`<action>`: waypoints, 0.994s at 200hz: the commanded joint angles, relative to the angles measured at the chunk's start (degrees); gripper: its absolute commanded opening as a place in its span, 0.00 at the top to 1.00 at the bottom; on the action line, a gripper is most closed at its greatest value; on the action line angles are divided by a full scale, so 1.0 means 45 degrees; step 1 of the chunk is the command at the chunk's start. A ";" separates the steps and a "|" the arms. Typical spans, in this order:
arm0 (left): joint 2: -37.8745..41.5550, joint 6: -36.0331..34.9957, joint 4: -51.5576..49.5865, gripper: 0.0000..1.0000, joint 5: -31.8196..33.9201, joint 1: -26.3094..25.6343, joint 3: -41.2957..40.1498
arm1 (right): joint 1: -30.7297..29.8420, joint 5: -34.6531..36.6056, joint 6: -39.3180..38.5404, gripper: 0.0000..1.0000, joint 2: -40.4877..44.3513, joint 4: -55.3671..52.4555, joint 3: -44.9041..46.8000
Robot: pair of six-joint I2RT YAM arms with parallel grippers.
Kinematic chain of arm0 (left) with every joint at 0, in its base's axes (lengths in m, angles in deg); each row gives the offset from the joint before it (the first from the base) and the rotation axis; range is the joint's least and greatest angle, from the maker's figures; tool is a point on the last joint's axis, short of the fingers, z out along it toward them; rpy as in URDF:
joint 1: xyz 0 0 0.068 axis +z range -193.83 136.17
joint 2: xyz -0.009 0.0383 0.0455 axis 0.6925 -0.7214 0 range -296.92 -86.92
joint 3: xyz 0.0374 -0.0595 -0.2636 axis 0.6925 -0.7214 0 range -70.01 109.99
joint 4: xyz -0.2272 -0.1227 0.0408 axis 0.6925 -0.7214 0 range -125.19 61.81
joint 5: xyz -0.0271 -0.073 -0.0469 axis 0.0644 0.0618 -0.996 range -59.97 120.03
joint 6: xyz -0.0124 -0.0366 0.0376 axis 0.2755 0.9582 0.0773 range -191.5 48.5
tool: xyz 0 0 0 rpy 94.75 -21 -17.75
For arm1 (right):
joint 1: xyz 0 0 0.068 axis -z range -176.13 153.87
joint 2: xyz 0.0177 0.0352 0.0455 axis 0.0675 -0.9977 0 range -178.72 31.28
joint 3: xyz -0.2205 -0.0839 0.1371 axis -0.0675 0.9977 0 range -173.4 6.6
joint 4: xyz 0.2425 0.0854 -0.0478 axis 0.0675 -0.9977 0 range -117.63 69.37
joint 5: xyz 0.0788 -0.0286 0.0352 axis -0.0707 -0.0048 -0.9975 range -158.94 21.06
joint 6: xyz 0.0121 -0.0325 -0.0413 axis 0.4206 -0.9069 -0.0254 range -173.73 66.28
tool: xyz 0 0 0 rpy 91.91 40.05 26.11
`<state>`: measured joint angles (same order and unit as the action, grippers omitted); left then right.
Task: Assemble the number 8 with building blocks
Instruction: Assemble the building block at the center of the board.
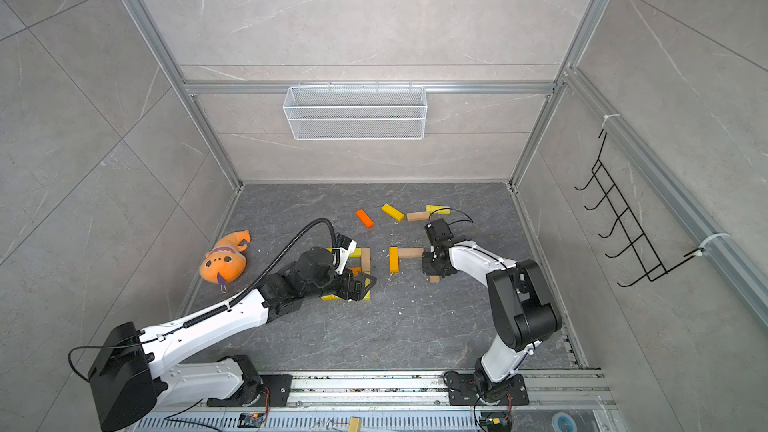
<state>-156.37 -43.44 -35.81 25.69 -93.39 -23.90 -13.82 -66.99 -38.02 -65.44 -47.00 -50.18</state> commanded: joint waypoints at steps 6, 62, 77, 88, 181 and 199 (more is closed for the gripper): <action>0.0282 -0.0162 0.0200 0.05 0.0339 0.0071 -0.0075 | 0.0215 -0.0531 -0.0778 0.71 -0.0431 -0.0088 -0.0439; 0.0188 -0.0026 0.0296 0.05 0.0241 0.0087 -0.0033 | 0.0375 -0.0657 -0.1068 0.61 -0.0868 -0.0117 -0.0780; 0.0177 0.0042 0.0323 0.05 0.0206 0.0095 -0.0051 | 0.0375 -0.0494 -0.1069 0.54 -0.0763 -0.0228 -0.0726; 0.0179 0.0054 0.0335 0.05 0.0183 0.0080 -0.0070 | 0.0374 -0.0435 -0.0997 0.51 -0.0659 -0.0356 -0.0637; -0.0202 0.0051 0.0445 0.05 -0.0051 0.0080 0.0066 | 0.0334 -0.0294 -0.0717 0.54 0.0183 -0.1274 0.0012; -0.0139 0.0075 0.0462 0.05 -0.0013 0.0094 0.0028 | 0.0338 -0.0432 -0.0777 0.54 0.0080 -0.1323 -0.0049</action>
<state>-157.29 -43.42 -35.46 26.43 -93.28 -23.97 -12.27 -68.97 -41.74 -65.66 -50.43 -50.22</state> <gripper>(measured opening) 0.947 0.460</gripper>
